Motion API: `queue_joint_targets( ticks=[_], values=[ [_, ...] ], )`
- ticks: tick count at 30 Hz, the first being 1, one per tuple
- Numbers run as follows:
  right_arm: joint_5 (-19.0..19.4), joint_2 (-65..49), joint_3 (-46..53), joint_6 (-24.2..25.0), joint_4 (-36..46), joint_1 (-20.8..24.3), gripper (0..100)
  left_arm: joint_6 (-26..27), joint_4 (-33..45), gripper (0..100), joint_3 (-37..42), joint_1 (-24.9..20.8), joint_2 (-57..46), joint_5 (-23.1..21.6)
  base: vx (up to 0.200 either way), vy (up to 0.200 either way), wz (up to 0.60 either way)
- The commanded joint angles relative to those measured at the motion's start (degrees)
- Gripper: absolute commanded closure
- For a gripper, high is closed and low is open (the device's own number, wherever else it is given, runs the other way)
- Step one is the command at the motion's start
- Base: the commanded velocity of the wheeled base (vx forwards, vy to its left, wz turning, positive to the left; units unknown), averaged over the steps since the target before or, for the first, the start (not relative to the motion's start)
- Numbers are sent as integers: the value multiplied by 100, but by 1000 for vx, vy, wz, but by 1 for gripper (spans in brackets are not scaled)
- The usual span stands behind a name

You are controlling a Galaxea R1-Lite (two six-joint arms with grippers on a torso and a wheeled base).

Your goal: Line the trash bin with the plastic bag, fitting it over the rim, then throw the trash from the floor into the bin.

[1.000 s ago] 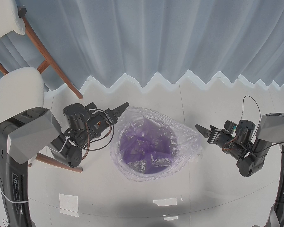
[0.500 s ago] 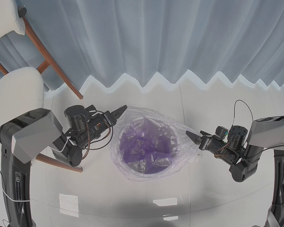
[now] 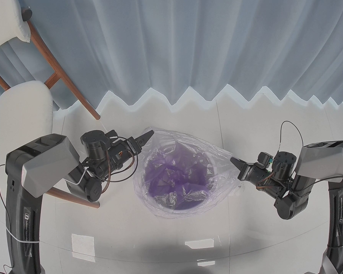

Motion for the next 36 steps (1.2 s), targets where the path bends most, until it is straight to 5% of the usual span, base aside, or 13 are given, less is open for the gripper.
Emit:
queue_joint_targets(
  ticks=[1,9,10,36],
  values=[
    [-23,223,-221,-12,-100,-60,100,-3,3,0,-145,89,200,-3,0,0,0],
    [-23,267,-247,-12,-100,-78,100,6,-24,0,-216,28,481,-3,0,0,0],
    [-23,267,-239,-12,-100,-78,100,6,-50,100,-225,1,525,-3,0,0,0],
    [-366,689,-608,-48,-100,-87,100,-3,20,100,-321,54,622,41,0,0,0]
  ],
)
